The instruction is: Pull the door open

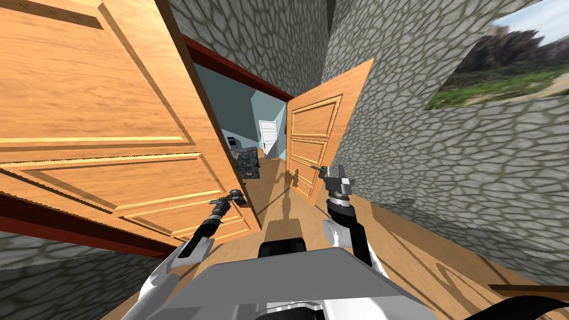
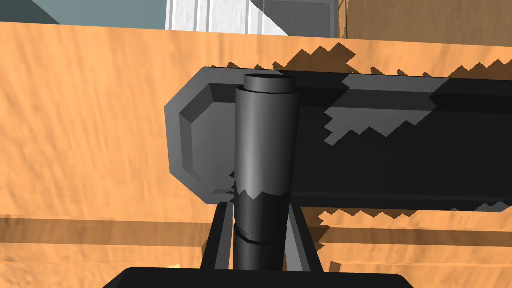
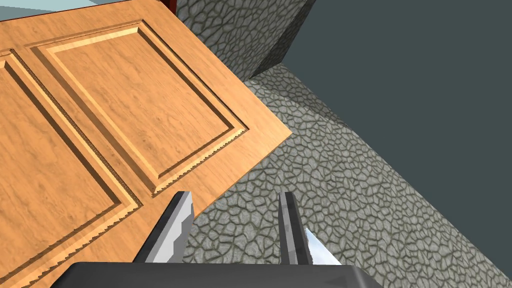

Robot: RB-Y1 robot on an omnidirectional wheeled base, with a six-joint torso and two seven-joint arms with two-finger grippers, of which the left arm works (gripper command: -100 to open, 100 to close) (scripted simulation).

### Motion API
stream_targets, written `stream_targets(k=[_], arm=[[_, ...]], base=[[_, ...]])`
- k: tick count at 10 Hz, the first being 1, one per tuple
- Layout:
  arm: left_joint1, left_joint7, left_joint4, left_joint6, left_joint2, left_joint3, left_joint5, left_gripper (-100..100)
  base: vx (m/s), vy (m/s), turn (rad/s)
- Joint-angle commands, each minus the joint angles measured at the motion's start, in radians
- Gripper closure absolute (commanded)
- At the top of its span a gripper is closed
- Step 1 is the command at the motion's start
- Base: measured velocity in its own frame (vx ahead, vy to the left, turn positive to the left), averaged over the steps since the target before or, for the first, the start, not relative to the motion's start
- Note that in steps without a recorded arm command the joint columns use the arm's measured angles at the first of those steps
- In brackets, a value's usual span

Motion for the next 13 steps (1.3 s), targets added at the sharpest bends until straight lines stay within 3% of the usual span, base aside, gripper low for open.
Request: stream_targets(k=[1,3,4,5,13], arm=[[0.019,0.017,-0.009,-0.018,0.022,-0.011,0.002,100],[0.039,0.035,-0.019,-0.036,0.042,-0.026,0.003,100],[0.031,0.03,-0.016,-0.029,0.034,-0.025,0.002,100],[0.053,0.048,-0.018,-0.056,0.054,-0.039,0.001,100],[0.126,0.116,-0.027,-0.16,0.136,-0.08,0.001,100]], base=[[-0.196,0.057,-0.121],[-0.207,0.048,-0.102],[-0.091,0.0,-0.027],[-0.133,0.059,-0.132],[-0.198,0.061,-0.115]])
